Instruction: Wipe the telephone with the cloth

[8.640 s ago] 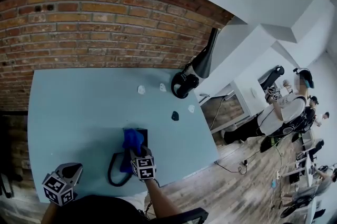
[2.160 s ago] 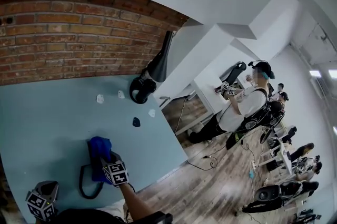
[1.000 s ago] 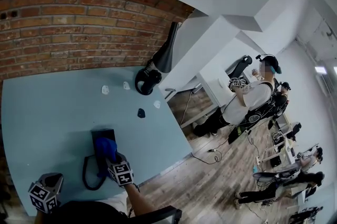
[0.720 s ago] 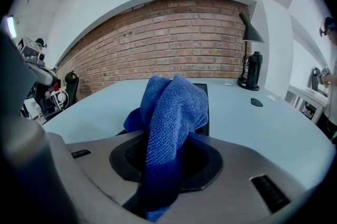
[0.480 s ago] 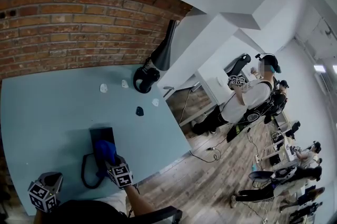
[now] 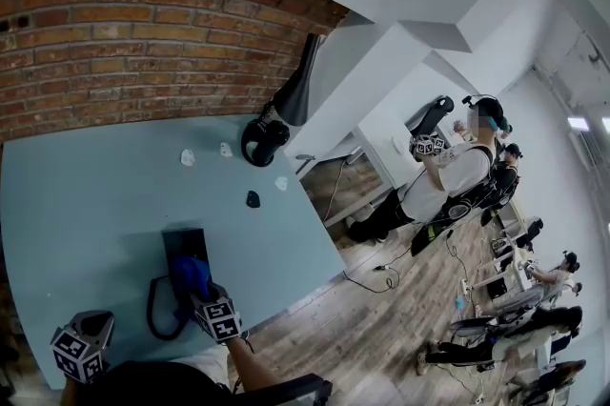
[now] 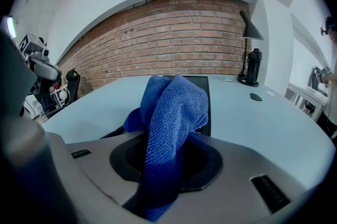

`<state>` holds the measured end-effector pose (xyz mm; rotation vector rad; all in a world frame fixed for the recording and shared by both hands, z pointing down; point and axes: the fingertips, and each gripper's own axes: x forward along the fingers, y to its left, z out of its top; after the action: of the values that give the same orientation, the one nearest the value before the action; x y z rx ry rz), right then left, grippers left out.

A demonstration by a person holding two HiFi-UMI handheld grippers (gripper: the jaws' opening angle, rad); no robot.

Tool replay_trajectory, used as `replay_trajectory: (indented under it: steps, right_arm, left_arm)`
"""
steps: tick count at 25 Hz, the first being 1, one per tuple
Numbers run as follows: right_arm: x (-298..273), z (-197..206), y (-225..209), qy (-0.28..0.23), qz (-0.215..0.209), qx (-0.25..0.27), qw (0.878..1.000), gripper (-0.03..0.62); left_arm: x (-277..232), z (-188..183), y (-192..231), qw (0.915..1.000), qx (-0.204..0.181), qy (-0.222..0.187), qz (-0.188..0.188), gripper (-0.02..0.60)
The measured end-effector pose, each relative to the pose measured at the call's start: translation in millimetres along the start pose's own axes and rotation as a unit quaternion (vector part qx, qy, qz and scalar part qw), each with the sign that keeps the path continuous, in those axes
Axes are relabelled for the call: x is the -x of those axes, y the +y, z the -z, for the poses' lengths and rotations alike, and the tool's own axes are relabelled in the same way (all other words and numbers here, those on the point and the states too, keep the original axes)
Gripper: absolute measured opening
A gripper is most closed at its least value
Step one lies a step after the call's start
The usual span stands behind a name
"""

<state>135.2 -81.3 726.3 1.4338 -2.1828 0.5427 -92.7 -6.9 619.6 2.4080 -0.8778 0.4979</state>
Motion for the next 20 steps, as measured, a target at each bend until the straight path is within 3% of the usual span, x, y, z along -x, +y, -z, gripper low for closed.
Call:
replay_trajectory:
  steps: [8, 12, 15, 17, 20]
  right_arm:
    - [5.4, 7.8, 4.7, 0.011, -0.012, -0.001, 1.0, 0.132]
    - [1.8, 12.4, -0.9, 0.056, -0.052, -0.032, 0.997, 0.132]
    - [4.7, 0.8, -0.6, 0.101, -0.093, 0.038, 0.99, 0.132]
    - [5.3, -25.4, -3.1, 0.085, -0.106, 0.081, 0.987, 0.132]
    - [-4.4, -78.8, -28.1, 0.009, -0.074, 0.054, 0.996, 0.133]
  left_arm:
    - [-0.3, 1.5, 0.0, 1.0, 0.004, 0.0, -0.001, 0.002]
    - [-2.0, 2.1, 0.5, 1.0, 0.005, 0.0, -0.003, 0.002]
    - [-0.6, 1.4, 1.0, 0.9999, 0.008, -0.001, -0.007, 0.002]
    - [0.9, 0.6, 2.4, 0.9999, 0.011, -0.002, -0.011, 0.002]
    - [3.4, 1.7, 6.2, 0.9997, 0.014, -0.002, -0.018, 0.002]
